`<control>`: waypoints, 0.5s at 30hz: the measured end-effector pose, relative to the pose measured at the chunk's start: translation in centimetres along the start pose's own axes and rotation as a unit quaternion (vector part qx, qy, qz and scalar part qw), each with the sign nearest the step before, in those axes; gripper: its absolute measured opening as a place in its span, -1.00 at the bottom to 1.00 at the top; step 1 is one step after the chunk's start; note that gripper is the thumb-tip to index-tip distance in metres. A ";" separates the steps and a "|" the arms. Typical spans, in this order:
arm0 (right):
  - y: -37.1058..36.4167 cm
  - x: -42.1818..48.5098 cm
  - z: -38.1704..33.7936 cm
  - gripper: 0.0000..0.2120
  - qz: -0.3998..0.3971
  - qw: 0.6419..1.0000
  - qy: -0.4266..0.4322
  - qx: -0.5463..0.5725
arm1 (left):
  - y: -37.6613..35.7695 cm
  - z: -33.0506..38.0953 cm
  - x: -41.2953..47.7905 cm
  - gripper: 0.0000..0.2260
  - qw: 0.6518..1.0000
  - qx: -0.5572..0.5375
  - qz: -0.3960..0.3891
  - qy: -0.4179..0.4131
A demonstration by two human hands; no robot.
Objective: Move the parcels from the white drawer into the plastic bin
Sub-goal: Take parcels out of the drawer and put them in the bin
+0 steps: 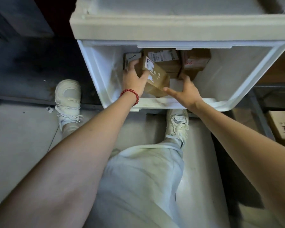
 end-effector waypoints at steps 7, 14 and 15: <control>3.5 -6.6 1.7 -0.02 0.026 0.990 -0.027 0.139 | 0.0 4.0 -6.9 -0.68 0.996 -0.066 -0.056 -0.004; 6.5 -16.3 4.1 -0.20 0.120 0.926 -0.147 0.326 | -2.1 5.4 -15.2 -0.77 0.974 -0.157 -0.108 0.126; 6.8 -18.1 4.5 -0.20 0.143 0.908 -0.152 0.365 | -2.3 5.5 -16.3 -0.77 0.967 -0.171 -0.113 0.149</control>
Point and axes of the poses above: each hand's wrist, its own x-axis towards the middle knuckle, its own y-axis out of the back of the hand, z = x × y, the point moved 3 cm from there along x, towards the middle knuckle, and after that the axes turned 12 degrees about -x, right-handed, at the moved point
